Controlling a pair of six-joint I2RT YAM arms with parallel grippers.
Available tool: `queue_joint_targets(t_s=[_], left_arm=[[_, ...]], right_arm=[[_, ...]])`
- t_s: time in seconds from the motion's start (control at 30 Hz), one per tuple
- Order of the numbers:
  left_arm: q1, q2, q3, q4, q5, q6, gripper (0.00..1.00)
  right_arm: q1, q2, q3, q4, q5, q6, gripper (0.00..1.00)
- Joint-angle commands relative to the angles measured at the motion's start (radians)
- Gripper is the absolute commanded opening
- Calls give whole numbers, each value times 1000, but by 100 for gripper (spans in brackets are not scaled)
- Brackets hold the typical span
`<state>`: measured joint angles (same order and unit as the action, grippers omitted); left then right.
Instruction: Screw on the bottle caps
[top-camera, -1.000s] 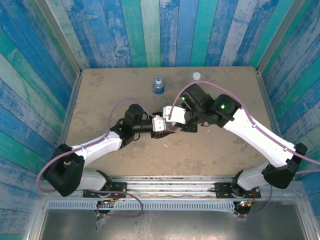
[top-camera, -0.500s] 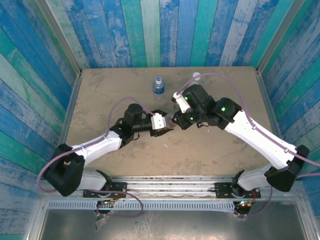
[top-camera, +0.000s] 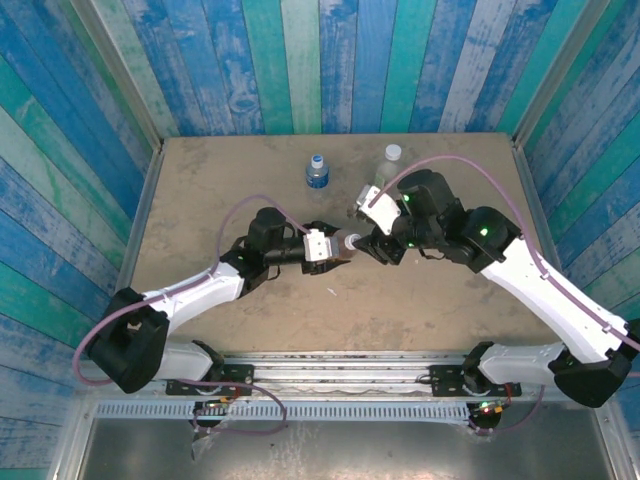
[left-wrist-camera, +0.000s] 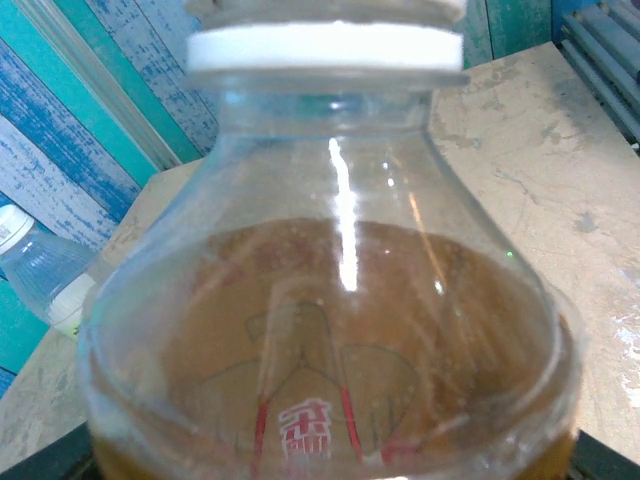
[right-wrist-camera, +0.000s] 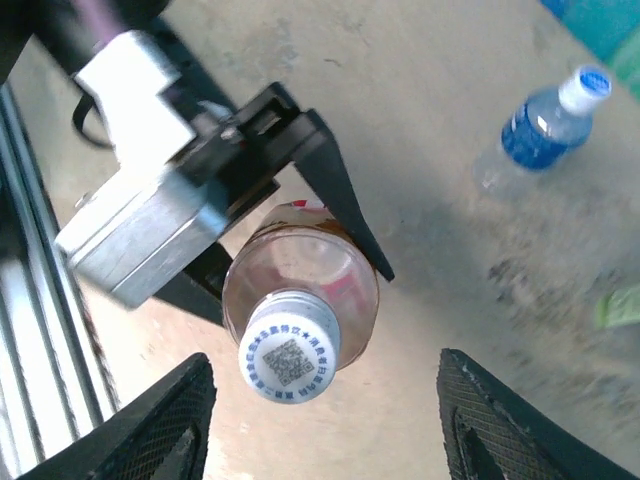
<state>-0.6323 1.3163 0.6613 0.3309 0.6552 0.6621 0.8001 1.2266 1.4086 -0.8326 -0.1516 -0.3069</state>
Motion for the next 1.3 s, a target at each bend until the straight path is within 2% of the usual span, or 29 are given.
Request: queue_joint_targets(t_s=[0.0,0.07,0.2,0.4,0.63,0.7,0.83,0.93,0.97,1.03,1.13,1.27], left_arm=[[-3,-35,12,-7,36,24,59],[-3,-32,14,-14,35,24,58],[-3,-30,17,-18,37,28,59],[-1,-31,15,-20,37,27,59],[0,-29,14,-21,38,29,59],[1,-29,15,-19,38,30,59],[2,-27,15,-15,36,27,59],[4,-24,17,-19,33,28,59],[5,-20,17,-21,31,28,59],[5,-21,17,-20,32,27,59],[5,-21,20,-21,39,27,59],[6,-25,17,-24,36,28,59]], right_arm=[[29,31,58,-135,-5,-379,59],[51,70,100,-188,35,-451,58],[60,123,140,-221,113,-508,51],[60,163,150,-221,78,-513,41],[60,167,153,-214,72,-443,19],[57,161,145,-179,79,-319,16],[52,122,47,21,145,74,17],[52,71,-75,232,251,568,8],[52,56,-122,289,239,732,7],[51,42,-158,318,259,934,7],[41,46,-133,270,232,969,15],[21,34,-87,165,162,698,33]])
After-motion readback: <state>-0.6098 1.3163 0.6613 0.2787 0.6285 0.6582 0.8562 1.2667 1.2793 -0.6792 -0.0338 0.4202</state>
